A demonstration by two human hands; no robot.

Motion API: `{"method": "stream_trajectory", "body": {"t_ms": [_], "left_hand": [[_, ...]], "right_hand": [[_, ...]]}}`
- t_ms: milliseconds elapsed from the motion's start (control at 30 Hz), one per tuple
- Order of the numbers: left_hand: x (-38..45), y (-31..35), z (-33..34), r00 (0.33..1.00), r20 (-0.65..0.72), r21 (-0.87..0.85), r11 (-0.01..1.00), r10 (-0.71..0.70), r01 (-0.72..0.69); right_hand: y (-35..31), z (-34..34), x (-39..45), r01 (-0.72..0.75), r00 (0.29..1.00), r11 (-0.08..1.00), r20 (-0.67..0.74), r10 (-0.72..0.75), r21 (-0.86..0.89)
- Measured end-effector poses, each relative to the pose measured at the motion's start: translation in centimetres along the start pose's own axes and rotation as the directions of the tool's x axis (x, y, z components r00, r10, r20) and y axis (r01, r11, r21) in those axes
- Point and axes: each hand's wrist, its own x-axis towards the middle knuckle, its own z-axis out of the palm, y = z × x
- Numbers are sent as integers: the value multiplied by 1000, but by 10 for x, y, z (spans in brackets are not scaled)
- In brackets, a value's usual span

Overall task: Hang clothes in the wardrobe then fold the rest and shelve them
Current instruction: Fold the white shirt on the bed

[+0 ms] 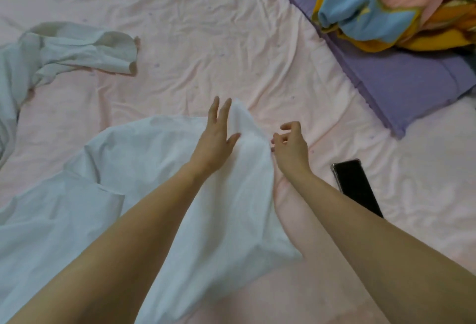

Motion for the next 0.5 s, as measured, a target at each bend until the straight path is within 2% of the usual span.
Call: {"method": "stream_trajectory", "body": {"t_ms": [100, 200, 300, 333, 400, 500], "left_hand": [[-23, 1, 13, 998, 58, 153, 988, 18, -26], [-51, 7, 19, 983, 183, 287, 955, 19, -72], [-83, 21, 21, 940, 318, 379, 893, 120, -242], [-90, 23, 21, 911, 377, 386, 865, 167, -319], [-112, 31, 21, 799, 550, 345, 805, 243, -482], [-129, 42, 24, 621, 732, 266, 720, 281, -640]], "right_hand": [[29, -7, -38, -138, 977, 986, 151, 151, -90], [52, -24, -85, -192, 964, 977, 167, 206, -97], [64, -47, -132, -210, 946, 964, 215, 243, -166], [65, -51, -144, -161, 948, 960, 235, 215, -229], [69, -59, -171, -87, 950, 948, 261, 171, -305], [75, -51, -199, -59, 960, 972, 254, 119, -229]]}}
